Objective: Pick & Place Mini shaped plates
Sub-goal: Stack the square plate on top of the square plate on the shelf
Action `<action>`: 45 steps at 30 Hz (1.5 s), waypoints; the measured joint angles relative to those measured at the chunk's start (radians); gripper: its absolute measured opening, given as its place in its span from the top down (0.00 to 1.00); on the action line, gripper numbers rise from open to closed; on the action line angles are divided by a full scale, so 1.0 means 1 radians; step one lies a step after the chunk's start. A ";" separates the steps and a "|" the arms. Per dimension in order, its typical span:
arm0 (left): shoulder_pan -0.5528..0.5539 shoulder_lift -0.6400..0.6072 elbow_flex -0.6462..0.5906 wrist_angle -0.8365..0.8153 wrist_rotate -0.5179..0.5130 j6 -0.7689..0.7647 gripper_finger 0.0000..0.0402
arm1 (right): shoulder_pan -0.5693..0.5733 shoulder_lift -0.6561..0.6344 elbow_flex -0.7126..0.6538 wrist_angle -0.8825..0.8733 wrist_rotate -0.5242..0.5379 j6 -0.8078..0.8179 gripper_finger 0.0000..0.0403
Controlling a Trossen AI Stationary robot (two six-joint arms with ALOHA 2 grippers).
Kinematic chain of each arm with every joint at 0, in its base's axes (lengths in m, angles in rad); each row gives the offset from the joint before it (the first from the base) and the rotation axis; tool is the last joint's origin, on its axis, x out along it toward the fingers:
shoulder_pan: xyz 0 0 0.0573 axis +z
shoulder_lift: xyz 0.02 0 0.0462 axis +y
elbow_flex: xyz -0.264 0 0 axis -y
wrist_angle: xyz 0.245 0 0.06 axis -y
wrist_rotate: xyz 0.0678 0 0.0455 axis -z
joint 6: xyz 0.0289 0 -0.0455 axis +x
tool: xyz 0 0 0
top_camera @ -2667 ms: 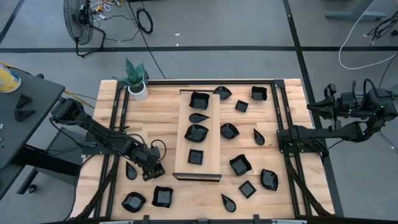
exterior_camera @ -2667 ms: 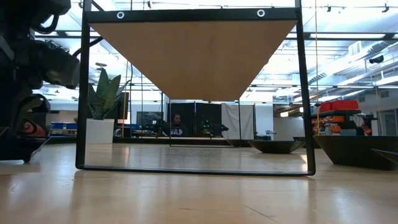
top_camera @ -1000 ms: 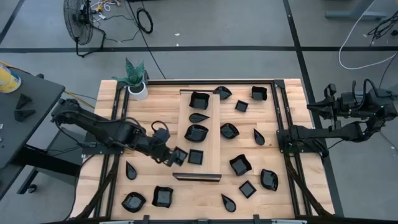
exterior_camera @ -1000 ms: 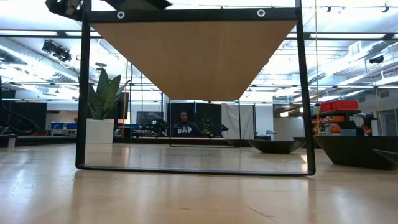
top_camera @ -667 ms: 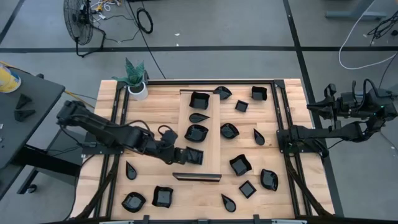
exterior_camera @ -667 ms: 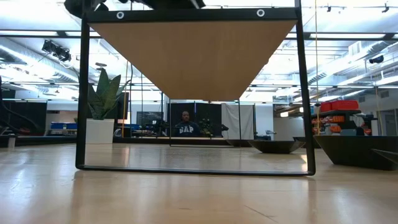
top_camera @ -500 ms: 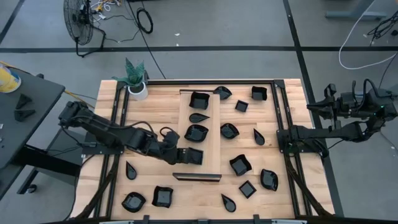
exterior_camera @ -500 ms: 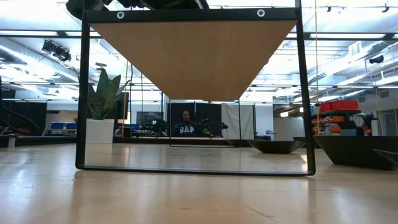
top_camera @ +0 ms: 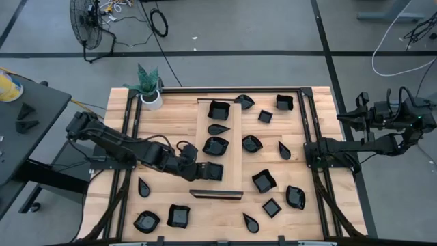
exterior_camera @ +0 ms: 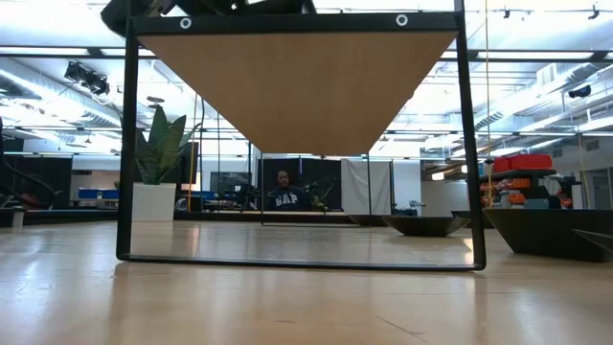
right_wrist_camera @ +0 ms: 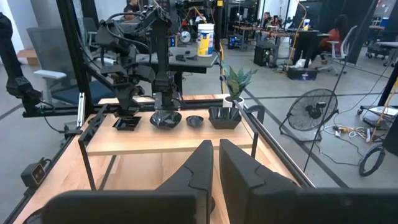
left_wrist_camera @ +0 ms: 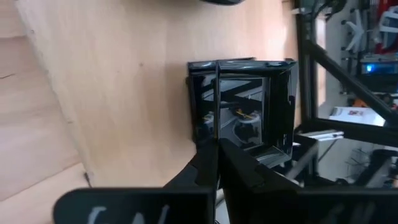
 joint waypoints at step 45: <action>0.001 0.011 0.001 0.032 -0.007 0.018 0.96 | 0.000 0.000 0.000 0.000 0.000 0.000 0.92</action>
